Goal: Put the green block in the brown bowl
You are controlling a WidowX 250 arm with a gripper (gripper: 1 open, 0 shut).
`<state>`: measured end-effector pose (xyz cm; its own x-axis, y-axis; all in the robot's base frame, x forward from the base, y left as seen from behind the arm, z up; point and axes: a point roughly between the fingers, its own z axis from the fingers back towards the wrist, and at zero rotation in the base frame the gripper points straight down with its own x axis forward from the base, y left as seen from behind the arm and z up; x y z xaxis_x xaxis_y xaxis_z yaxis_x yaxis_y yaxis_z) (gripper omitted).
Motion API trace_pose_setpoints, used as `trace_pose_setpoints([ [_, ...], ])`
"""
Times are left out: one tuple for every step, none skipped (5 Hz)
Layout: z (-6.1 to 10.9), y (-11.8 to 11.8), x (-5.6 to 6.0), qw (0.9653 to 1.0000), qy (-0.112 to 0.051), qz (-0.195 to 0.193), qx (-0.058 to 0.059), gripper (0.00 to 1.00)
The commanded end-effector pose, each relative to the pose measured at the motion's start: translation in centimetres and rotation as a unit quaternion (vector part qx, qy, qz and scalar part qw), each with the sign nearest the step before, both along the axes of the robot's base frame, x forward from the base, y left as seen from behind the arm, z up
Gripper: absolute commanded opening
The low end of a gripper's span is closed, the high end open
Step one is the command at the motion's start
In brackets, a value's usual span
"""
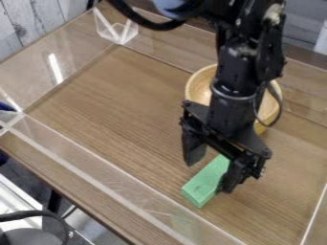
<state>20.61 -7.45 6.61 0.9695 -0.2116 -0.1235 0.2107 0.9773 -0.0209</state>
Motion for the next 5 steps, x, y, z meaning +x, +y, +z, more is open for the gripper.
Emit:
trace_pose_setpoints([
  [-0.1,0.3,0.6,0.9999,-0.013,0.004,-0.006,1.0],
  [-0.7,0.5,0.6,0.9999,-0.012,0.005,-0.006,1.0],
  [-1.4,0.9,0.7,0.9999,-0.011,0.007,-0.007,1.0],
  [-1.7,1.2,0.8,0.9999,-0.012,0.009,-0.009,1.0],
  [-2.0,1.5,1.0,0.9998,-0.013,0.01,-0.011,1.0],
])
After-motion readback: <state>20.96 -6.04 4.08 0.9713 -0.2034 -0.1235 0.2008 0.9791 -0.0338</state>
